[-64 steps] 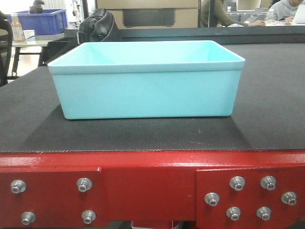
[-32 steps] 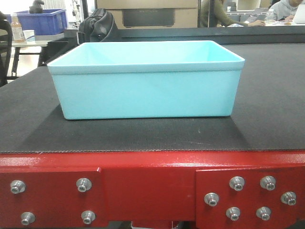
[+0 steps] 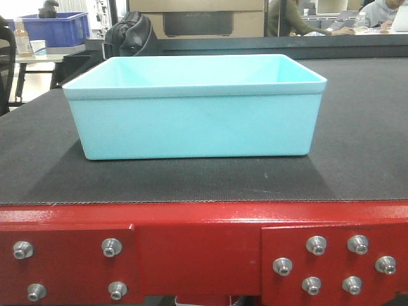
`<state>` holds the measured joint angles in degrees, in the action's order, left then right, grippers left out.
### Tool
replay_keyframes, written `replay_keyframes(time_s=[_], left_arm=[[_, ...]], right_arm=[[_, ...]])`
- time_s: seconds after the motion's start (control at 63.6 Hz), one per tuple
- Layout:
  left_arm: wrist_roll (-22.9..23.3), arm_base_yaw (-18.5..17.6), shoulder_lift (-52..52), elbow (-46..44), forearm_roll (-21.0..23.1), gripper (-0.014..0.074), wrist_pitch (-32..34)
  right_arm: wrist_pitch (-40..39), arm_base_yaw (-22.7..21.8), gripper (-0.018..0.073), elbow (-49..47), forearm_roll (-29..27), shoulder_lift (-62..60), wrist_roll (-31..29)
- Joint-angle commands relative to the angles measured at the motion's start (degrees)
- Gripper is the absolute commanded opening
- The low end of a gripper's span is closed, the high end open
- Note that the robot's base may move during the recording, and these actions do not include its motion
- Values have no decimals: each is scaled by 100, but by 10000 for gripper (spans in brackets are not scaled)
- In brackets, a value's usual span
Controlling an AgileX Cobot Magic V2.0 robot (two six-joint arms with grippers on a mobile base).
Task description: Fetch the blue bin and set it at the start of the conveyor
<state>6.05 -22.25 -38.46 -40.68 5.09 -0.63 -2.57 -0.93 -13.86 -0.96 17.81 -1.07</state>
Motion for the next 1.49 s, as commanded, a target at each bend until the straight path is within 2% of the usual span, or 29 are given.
replay_keyframes(time_s=[0.0,0.314,1.478], left_arm=[[-11,-33,46,13,-22,-111,129],[-11,-33,46,13,-22,-111,129],[-11,-33,46,24,-42,-111,133]], right_arm=[[-133,-107,-164,403,-1,-431,-58],[-133,-113,-164,1363,-1,-1781,-58],[-176,-122,-164,1386,-1,-1781,-58]])
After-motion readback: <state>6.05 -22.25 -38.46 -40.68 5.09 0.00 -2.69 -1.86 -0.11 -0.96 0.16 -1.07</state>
